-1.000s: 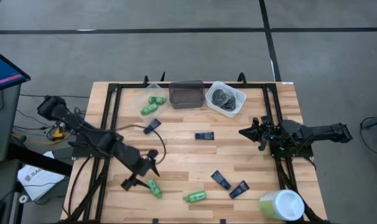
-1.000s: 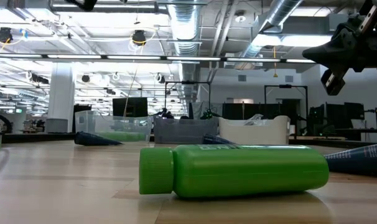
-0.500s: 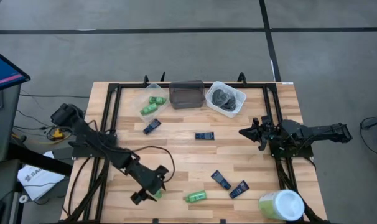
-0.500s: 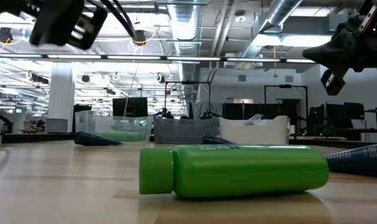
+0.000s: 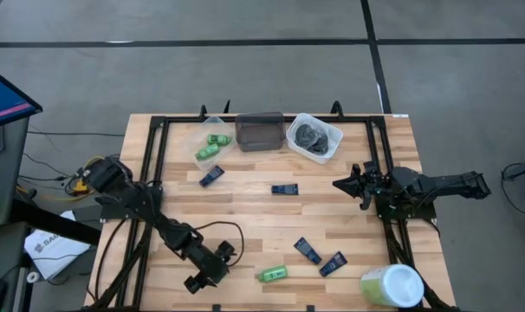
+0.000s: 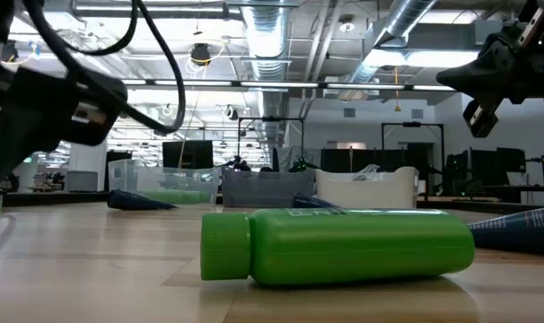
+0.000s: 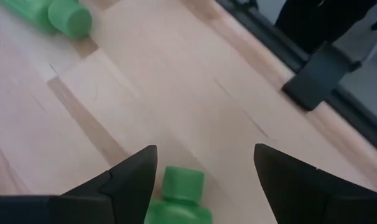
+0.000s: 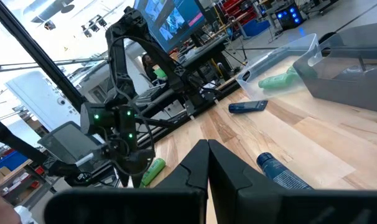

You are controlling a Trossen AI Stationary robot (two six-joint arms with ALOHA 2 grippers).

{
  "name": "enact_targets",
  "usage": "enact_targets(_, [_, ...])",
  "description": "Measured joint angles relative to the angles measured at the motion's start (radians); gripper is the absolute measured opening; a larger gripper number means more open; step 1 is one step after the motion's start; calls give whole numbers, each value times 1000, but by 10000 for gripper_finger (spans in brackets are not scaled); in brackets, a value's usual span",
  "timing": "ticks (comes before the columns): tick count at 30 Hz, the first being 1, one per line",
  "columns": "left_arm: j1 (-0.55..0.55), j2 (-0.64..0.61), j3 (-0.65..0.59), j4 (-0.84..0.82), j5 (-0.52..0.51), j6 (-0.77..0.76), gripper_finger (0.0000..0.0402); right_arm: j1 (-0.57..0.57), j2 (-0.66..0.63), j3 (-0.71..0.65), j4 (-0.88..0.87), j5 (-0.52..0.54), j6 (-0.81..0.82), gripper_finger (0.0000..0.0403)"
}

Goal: Pick & Place Travel size toiletries
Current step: Put the green shampoo into the transparent bin

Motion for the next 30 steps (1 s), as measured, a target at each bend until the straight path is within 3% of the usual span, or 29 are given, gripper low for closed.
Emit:
enact_targets(9, [0, 28, 0, -15, -62, 0, 259, 0, 0, 0, 0, 0, 0, 0])
enact_targets(21, [1, 26, 2, -65, -69, 0, 163, 0, 0, 0, 0, 0, 0, 0])
enact_targets(30, [1, 23, 2, -69, -102, -7, 169, 0, 0, 0, 0, 0, 0, 0])
